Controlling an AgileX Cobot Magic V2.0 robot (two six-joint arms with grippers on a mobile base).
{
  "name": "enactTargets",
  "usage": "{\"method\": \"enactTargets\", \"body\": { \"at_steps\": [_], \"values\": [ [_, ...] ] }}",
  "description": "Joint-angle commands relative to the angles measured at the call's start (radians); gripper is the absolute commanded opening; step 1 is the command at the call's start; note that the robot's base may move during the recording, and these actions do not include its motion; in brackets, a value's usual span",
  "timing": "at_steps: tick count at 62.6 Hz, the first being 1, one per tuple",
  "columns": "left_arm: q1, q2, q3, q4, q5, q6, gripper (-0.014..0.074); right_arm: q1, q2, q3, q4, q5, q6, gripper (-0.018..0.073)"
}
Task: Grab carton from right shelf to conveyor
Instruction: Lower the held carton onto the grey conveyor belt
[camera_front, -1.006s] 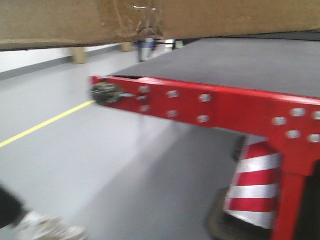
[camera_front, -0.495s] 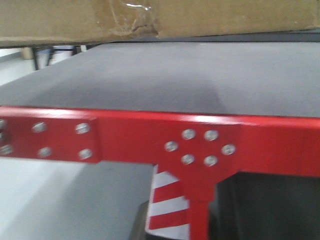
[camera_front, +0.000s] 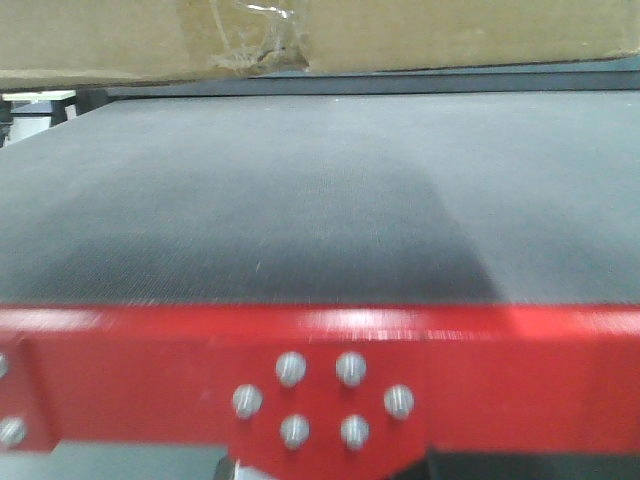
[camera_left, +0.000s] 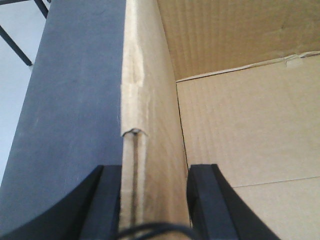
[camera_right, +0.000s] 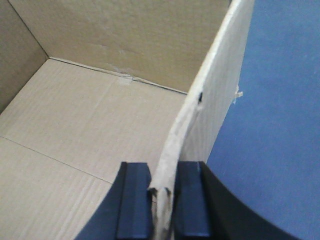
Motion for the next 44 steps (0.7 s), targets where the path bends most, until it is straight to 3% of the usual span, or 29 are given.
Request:
{"method": "enactTargets", "body": {
  "at_steps": [1,44],
  "values": [
    [-0.003,-0.010,-0.001,0.058,-0.015,0.032,-0.0016,0.002,-0.013,-0.008,0.007,-0.041,-0.019,-0.0067],
    [-0.003,-0.010,-0.001,0.058,-0.015,0.032,-0.0016,0.002,-0.013,-0.008,0.007,-0.041,-0.019,-0.0067]
  ]
}}
